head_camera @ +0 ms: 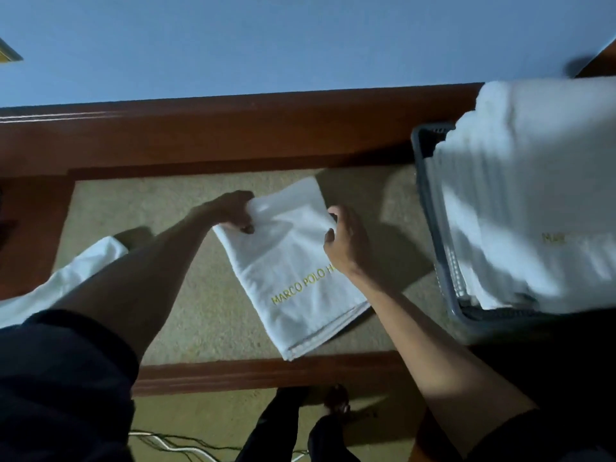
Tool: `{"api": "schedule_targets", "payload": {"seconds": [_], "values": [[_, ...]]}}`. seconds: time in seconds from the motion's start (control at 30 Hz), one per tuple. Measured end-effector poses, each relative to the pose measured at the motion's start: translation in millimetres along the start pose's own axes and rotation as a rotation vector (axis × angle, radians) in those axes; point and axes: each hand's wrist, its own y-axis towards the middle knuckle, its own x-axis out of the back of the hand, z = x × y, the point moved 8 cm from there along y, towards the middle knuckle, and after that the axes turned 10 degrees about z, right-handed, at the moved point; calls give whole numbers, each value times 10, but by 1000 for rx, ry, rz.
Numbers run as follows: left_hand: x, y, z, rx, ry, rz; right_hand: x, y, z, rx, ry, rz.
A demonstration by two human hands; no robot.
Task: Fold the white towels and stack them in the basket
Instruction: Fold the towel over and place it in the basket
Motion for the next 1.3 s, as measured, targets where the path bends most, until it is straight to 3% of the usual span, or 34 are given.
{"api": "schedule_targets", "payload": {"seconds": [0.1, 0.17, 0.3, 0.4, 0.5, 0.73, 0.9, 1.1, 1.3], "values": [[333, 291, -378, -92, 261, -199, -107, 337, 93, 40, -22, -48], [382, 384, -625, -186, 310, -348, -121, 582, 110, 39, -83, -72], [206, 612, -660, -193, 268, -439, -199, 969, 126, 84, -222, -131], [79, 721, -583, -274, 121, -575, -562, 1126, 45, 122, -244, 73], [-150, 897, -537, -320, 125, -555, -844, 1118, -128, 120, -346, 162], [-285, 1055, -460, -320, 208, -613, -881, 1079, -193, 163, -420, 63], [-468, 855, -504, -267, 129, -629, -830, 924, -126, 178, -419, 24], [-1143, 249, -371, -237, 111, -610, -841, 48, -136, 238, -434, 20], [-1809, -369, -149, -207, 129, -630, -736, -803, -250, 272, -293, 73]]}}
